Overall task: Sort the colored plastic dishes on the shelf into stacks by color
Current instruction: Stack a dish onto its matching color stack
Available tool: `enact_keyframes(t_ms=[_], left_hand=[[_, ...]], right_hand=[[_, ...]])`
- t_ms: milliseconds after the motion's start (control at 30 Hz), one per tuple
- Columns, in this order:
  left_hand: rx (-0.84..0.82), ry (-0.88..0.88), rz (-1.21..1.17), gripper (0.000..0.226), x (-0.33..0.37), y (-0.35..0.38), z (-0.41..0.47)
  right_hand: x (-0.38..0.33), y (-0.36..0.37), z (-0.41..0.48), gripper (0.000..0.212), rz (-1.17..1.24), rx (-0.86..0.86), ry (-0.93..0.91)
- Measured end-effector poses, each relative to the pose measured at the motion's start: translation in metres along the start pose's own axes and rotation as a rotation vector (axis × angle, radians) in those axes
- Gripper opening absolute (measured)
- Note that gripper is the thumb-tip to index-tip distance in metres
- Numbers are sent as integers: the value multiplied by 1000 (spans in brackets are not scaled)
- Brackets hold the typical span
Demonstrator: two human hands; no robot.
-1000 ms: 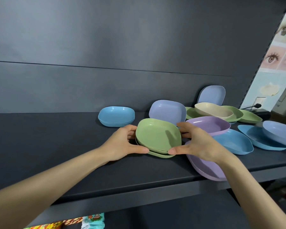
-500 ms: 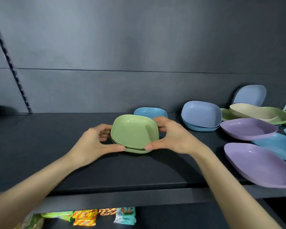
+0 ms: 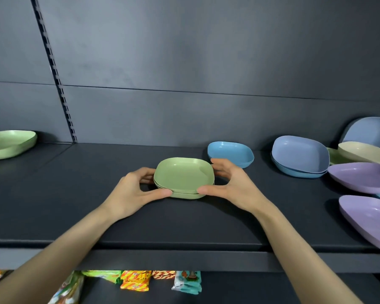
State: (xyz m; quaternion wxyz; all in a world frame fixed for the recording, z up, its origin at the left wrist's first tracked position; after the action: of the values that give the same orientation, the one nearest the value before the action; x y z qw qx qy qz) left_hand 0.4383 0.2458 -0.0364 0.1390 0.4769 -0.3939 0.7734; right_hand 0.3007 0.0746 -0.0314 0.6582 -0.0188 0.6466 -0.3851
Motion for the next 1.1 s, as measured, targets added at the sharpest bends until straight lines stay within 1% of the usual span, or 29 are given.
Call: enact_keyframes(t_ms=[67,133,233,300,333,400,433,467,533,567,700,800,1000,1100], left_hand=[[-3,2,31,78,-1,0,0],[-6,-3,81,79,-3,1,-1],[-26,17,141,79,0,4,-3],[-34,21,157,86,-1,4,-2],[-34,14,151,92,-1,4,-2],[-36,3,128,99,-1,4,-2],[-40,8,120,95,0,5,-3],[-46,16,120,88,1,6,-4],[-42,31,124,77,3,6,-5],[-35,36,119,74,2,5,-5],[-32,59,107,67,4,5,-5],[-38,58,107,67,3,5,-5],[3,43,107,61,-3,1,-3],[16,43,113,58,-4,-1,-2]], right_hand=[[2,0,-3,72,-12,10,-4],[5,1,-6,59,-25,17,-8],[6,0,-7,58,-29,37,-15],[8,1,-7,63,-25,33,-21],[9,2,-7,71,-22,26,-24],[8,3,-8,98,-14,15,-26],[8,4,-8,104,-11,5,-18],[7,4,-8,99,-7,3,-17],[6,4,-9,69,-22,-7,-13],[5,5,-9,62,-32,-12,-14],[5,4,-9,63,-33,5,-5],[1,5,-10,73,-32,5,-1],[-1,3,-12,66,-43,37,17],[1,2,-13,69,-66,61,45]])
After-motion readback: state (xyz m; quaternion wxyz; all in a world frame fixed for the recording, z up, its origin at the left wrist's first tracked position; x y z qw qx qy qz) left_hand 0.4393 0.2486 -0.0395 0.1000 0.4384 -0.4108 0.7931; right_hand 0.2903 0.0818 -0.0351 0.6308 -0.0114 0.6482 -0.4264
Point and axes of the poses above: each hand's wrist, its own z-axis towards the middle knuckle, its own y-axis out of the palm, x = y × z, the point moved 9 cm from there along z, towards the middle knuckle, and after that the axes turned 4 degrees about -z, right-handed, at the moved point
